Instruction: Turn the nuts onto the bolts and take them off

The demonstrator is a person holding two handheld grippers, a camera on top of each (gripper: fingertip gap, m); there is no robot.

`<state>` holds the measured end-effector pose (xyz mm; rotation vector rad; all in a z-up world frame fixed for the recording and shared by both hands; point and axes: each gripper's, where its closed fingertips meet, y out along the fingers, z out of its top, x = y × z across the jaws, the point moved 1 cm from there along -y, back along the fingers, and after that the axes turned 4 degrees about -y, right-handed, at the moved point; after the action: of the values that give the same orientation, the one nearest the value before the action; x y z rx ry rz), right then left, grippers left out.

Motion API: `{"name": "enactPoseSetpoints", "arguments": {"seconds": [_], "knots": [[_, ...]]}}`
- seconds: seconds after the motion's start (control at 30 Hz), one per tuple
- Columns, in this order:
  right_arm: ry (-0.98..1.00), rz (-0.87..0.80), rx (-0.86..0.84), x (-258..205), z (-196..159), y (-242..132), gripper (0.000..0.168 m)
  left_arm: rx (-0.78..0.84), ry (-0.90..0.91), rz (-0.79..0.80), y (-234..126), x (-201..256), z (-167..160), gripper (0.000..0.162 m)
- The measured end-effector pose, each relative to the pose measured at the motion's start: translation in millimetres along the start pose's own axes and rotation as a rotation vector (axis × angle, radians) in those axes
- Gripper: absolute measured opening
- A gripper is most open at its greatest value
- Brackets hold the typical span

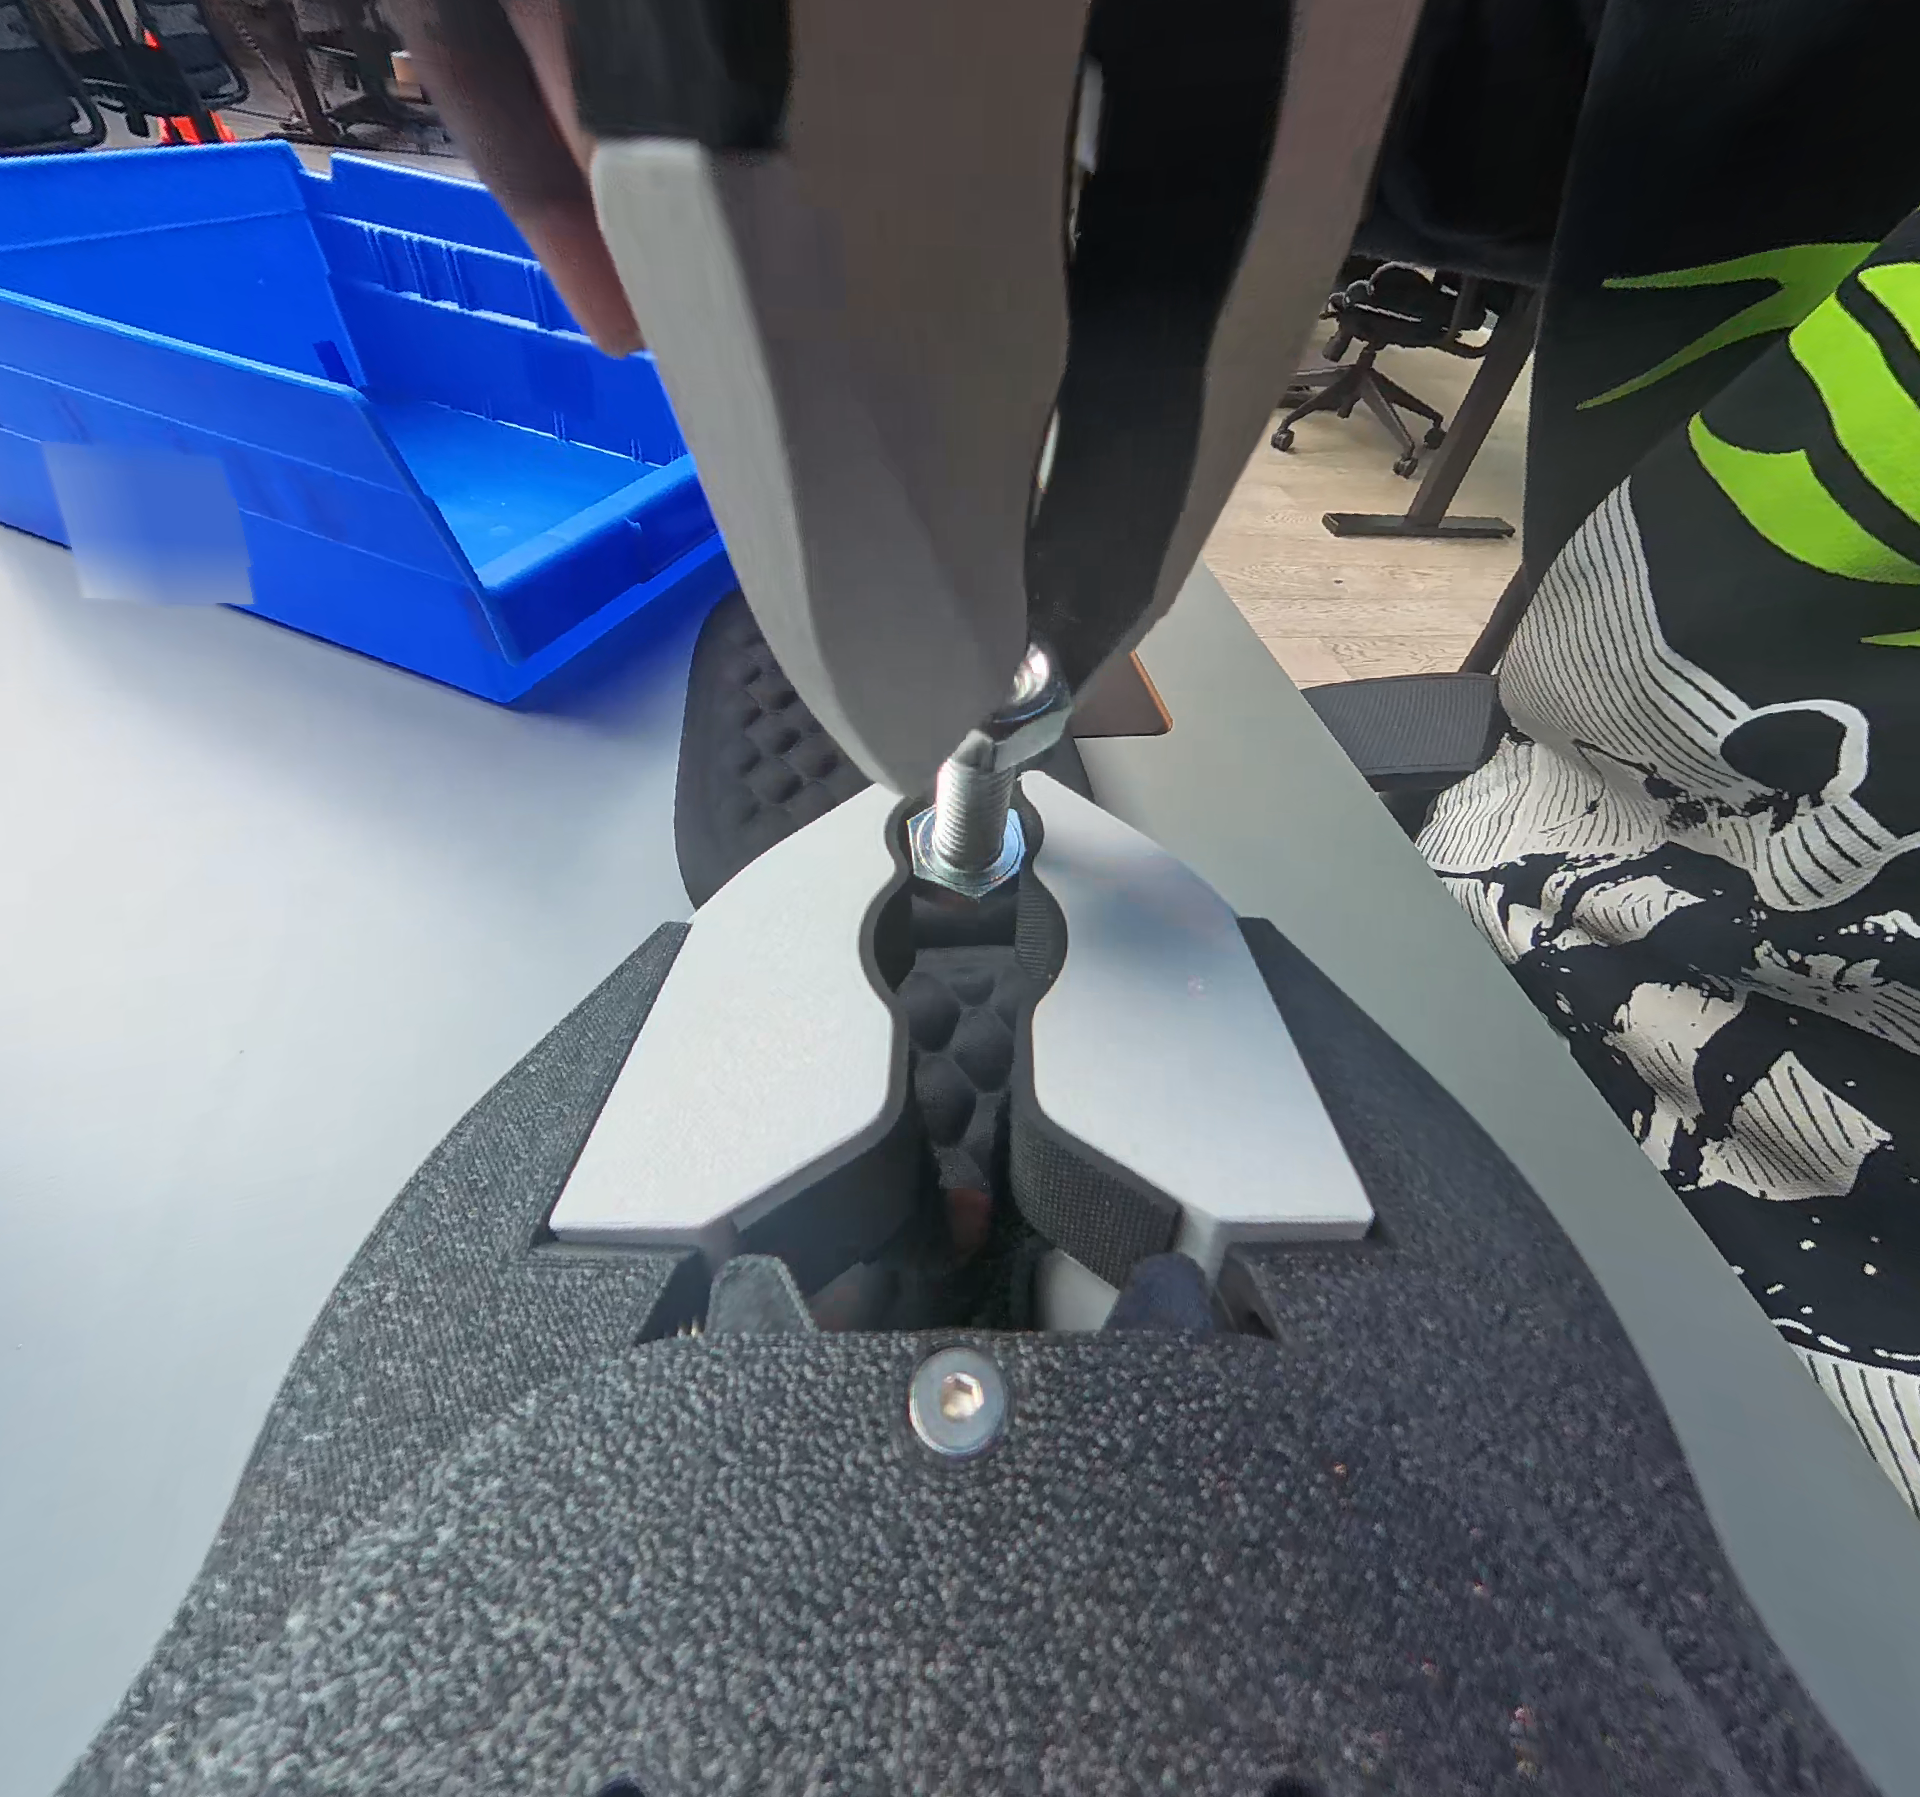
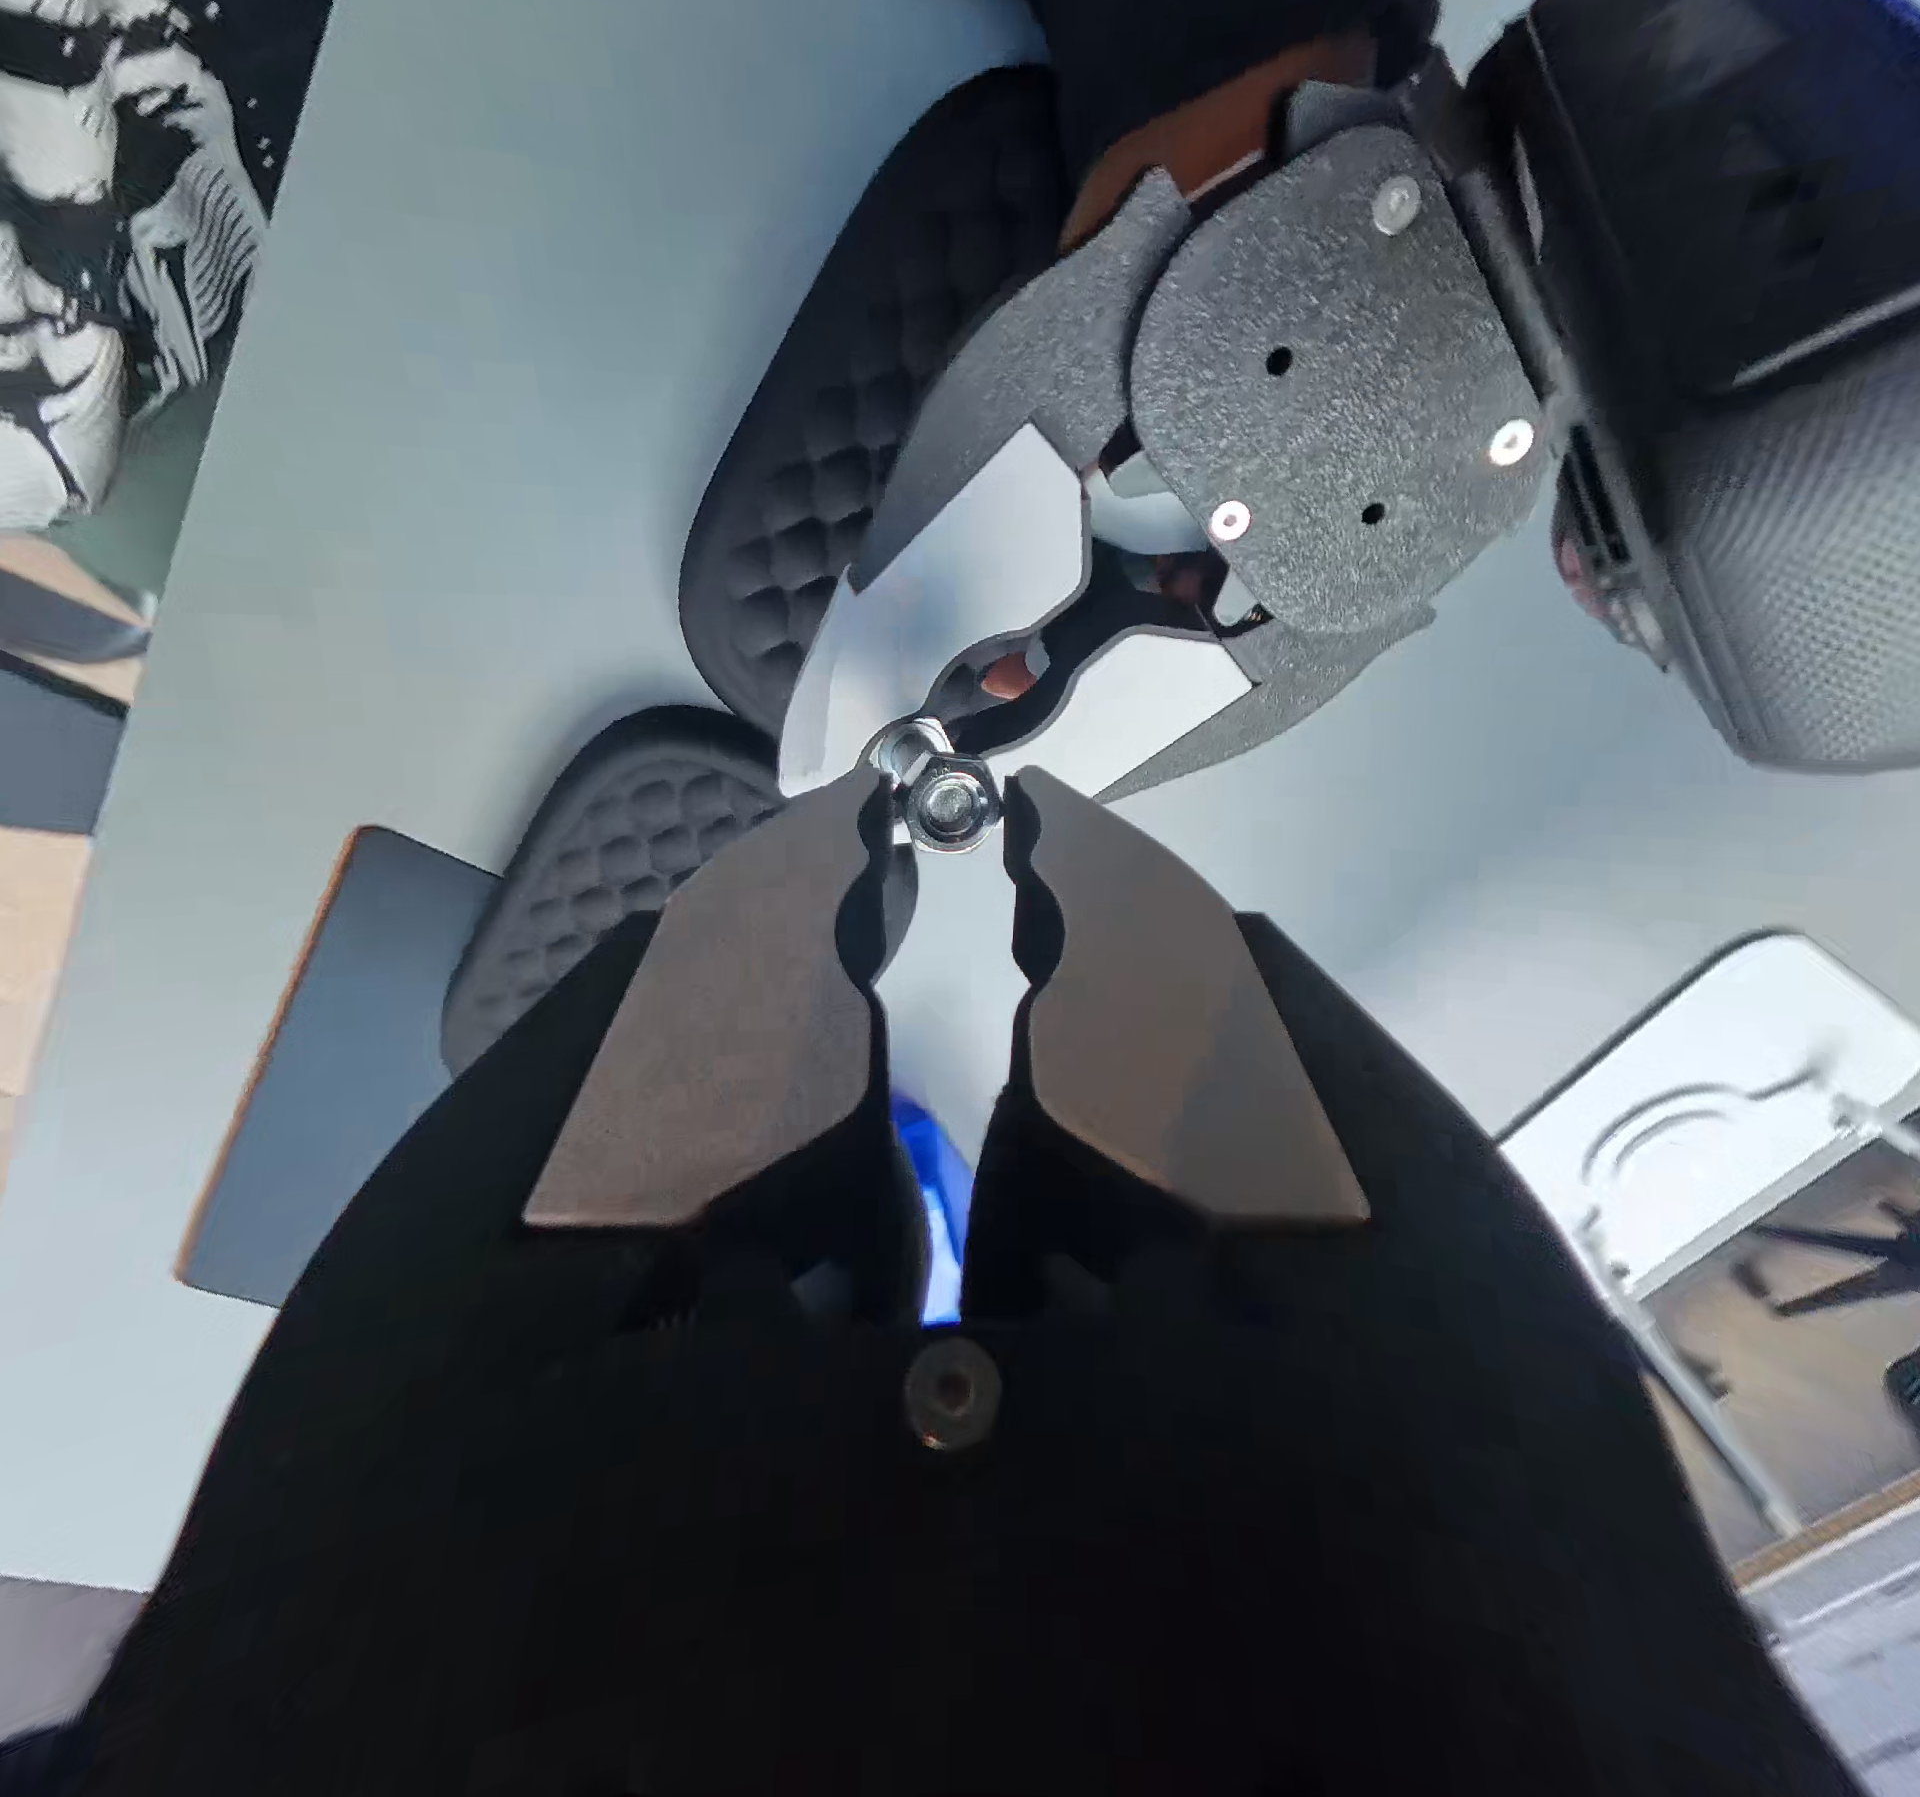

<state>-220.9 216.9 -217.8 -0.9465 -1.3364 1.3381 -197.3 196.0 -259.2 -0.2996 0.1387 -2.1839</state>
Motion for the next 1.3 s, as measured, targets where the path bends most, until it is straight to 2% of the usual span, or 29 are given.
{"name": "enactPoseSetpoints", "arguments": {"seconds": [0.13, 0.2, 0.3, 0.43, 0.67, 0.77, 0.83, 1.03, 1.2, 1.3], "knots": [[0.361, -0.055, -0.057, -1, -2, 1, 0.019, -0.004, 0.000, 0.003, 0, 0, -1, 0.014], [0.371, -0.075, -0.051, -1, -1, 0, 0.020, -0.005, 0.004, 0.002, 0, 0, 0, 0.014], [0.258, -0.071, -0.018, 1, 0, -3, 0.036, 0.005, 0.000, 0.002, 0, 0, 1, 0.015], [-0.084, 0.003, 0.021, -6, -3, -6, 0.049, 0.006, 0.002, -0.003, -1, 1, 1, 0.015], [-0.279, 0.094, 0.106, -1, -4, 2, 0.036, -0.001, 0.010, -0.013, 0, 2, 0, 0.015], [-0.319, 0.080, 0.107, 1, -4, 5, 0.020, 0.001, 0.009, -0.014, 0, 2, 1, 0.015], [-0.313, 0.060, 0.119, 1, -3, 5, 0.020, 0.006, 0.009, -0.016, -1, 3, 1, 0.014], [-0.015, -0.007, 0.043, -1, -6, 5, 0.019, 0.002, 0.006, -0.003, 0, 1, 1, 0.014], [0.429, -0.057, 0.003, -3, -7, 5, 0.019, 0.001, 0.000, 0.006, 0, 0, 1, 0.014], [0.446, -0.067, 0.010, -5, -6, 4, 0.019, -0.005, 0.011, 0.004, 1, 1, 0, 0.014]]}}
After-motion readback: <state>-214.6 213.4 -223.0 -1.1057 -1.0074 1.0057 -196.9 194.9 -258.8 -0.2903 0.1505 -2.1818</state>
